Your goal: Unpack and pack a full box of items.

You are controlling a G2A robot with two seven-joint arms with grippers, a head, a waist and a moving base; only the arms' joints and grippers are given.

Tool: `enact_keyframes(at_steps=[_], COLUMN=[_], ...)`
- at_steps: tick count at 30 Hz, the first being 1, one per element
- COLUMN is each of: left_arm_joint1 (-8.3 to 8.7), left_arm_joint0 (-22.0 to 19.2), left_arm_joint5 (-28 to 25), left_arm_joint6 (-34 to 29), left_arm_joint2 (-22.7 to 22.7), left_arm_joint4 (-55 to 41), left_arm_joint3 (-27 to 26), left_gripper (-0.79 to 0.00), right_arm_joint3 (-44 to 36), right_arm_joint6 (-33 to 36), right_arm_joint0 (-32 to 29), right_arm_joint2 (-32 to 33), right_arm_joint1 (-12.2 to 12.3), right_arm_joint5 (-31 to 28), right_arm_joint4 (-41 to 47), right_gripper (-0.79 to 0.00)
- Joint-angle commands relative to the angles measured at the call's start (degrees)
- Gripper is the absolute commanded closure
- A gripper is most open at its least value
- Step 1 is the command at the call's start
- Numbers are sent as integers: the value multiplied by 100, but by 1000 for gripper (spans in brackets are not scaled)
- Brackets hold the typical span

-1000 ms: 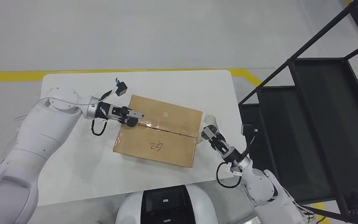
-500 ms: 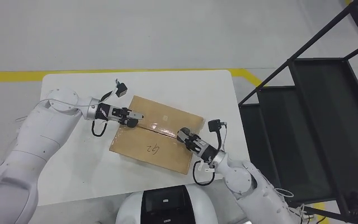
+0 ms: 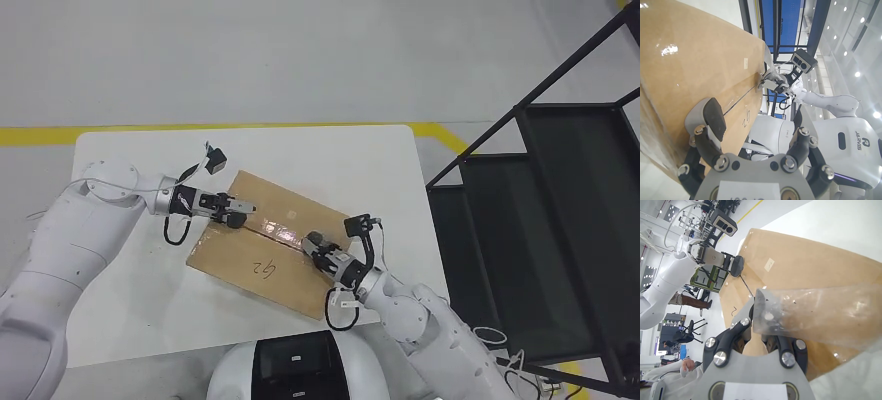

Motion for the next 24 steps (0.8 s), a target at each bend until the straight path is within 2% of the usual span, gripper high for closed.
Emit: enact_keyframes(at_steps=[1,9,15,24], left_arm_joint1=[2,41,151,371], left_arm_joint0=[6,42,134,456], left_arm_joint5=[-7,-187,-518,-579], left_arm_joint6=[8,187,519,579], left_arm_joint2=[-2,-174,-600,-1172], left_arm_joint4=[3,-193,-574,-762], left_arm_joint3=[-12,-27,32,-208], left_gripper=[-785,-785,-785,-785], right_arm_joint3=[-64,-356,-239,-101], right_arm_joint6=[71,641,1006,784], right_arm_joint0=[-14,-42,195,613], right_arm_joint2=[-21,-41,-89,-252], right_arm_joint1=[0,4,-21,-90], right_arm_joint5=[-3,-12,125,42], right_arm_joint4=[47,738,1304,1419], right_gripper=[-785,-785,-785,-785])
